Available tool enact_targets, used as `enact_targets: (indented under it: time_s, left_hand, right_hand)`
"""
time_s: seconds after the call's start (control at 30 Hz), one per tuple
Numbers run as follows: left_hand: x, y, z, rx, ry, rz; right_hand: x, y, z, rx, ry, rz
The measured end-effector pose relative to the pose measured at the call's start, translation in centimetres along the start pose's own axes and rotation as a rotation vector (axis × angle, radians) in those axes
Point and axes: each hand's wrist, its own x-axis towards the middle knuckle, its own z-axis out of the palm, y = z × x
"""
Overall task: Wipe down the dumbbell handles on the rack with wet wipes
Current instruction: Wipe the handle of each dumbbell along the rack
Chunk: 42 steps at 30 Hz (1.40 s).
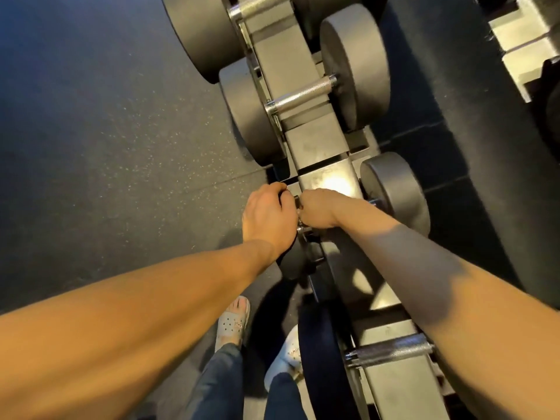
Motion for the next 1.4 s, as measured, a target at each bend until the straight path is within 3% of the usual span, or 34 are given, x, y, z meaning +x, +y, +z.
enact_targets:
  time_s: [0.1, 0.2, 0.27, 0.4, 0.53, 0.6, 0.67, 0.73, 0.87, 0.97, 1.03, 1.13, 1.23, 1.3, 1.4]
  left_hand:
    - [-0.2, 0.2, -0.1, 0.021, 0.006, -0.010]
    - [-0.1, 0.2, -0.1, 0.033, 0.001, -0.014]
    - [-0.2, 0.2, -0.1, 0.040, 0.003, -0.013]
    - [-0.2, 0.2, -0.1, 0.044, -0.008, 0.003]
    - [-0.1, 0.3, -0.1, 0.060, 0.000, -0.004]
    - [-0.2, 0.4, 0.0, 0.063, 0.002, -0.014]
    - [-0.1, 0.4, 0.0, 0.073, -0.005, -0.017]
    - [-0.2, 0.2, 0.2, 0.068, -0.002, -0.016]
    - [-0.1, 0.2, 0.1, 0.073, 0.001, -0.021]
    - [-0.2, 0.2, 0.1, 0.070, 0.006, -0.016]
    - [-0.2, 0.2, 0.0, 0.067, 0.008, -0.013]
    - [-0.3, 0.3, -0.1, 0.074, 0.007, -0.006]
    - [-0.4, 0.3, -0.2, 0.079, 0.003, -0.008]
    - [-0.3, 0.2, -0.1, 0.085, 0.008, -0.007]
    - [-0.2, 0.2, 0.1, 0.077, 0.009, -0.022]
  right_hand:
    - [-2.6, 0.8, 3.5, -0.109, 0.359, -0.048]
    - [-4.3, 2.2, 7.6, -0.317, 0.562, -0.165]
    - [-4.7, 2.4, 8.4, -0.315, 0.664, -0.236]
    - [-3.0, 0.4, 4.5, -0.189, 0.411, -0.054]
    - [1.1, 0.6, -0.1, 0.138, -0.041, 0.081]
    - [1.5, 0.5, -0.1, 0.191, -0.081, 0.101]
    - [0.0, 0.4, 0.9, 0.024, 0.055, 0.063]
    - [-2.1, 0.9, 3.7, -0.202, 0.346, -0.043]
    - [-5.7, 2.1, 8.1, -0.160, 0.694, -0.225]
    - [-7.8, 2.0, 11.5, 0.093, 0.907, -0.222]
    - [-9.6, 0.2, 12.5, 0.490, 0.899, 0.035]
    - [-8.2, -0.1, 12.4, 1.379, 0.768, 0.467]
    - [-4.9, 0.4, 10.8, 1.981, 0.567, 0.641]
    - [-3.1, -0.1, 10.2, 2.178, 0.523, 0.603]
    - [-2.8, -0.6, 10.0, 2.039, 0.473, 0.545]
